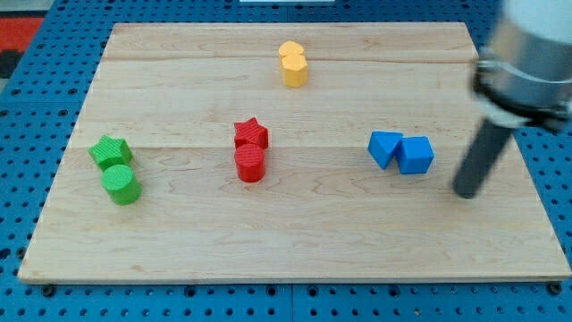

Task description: Move the blue triangle to the right side of the red star

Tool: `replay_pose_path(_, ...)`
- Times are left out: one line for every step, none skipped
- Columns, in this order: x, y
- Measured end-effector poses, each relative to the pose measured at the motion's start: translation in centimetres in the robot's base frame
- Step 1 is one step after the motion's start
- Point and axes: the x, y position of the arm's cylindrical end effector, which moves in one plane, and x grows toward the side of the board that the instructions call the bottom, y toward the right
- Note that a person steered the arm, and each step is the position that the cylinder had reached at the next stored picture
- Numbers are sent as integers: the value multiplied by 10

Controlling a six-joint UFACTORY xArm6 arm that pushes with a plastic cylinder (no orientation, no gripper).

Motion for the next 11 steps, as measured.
replay_pose_path(-1,22)
replay_pose_path(-3,28)
replay_pose_path(-10,38)
replay_pose_path(-33,75)
replay_pose_path(-55,3)
replay_pose_path(-72,-83)
replay_pose_path(-75,-119)
replay_pose_path(-83,-131)
replay_pose_path(-91,-170)
replay_pose_path(-91,-210)
replay_pose_path(-87,-160)
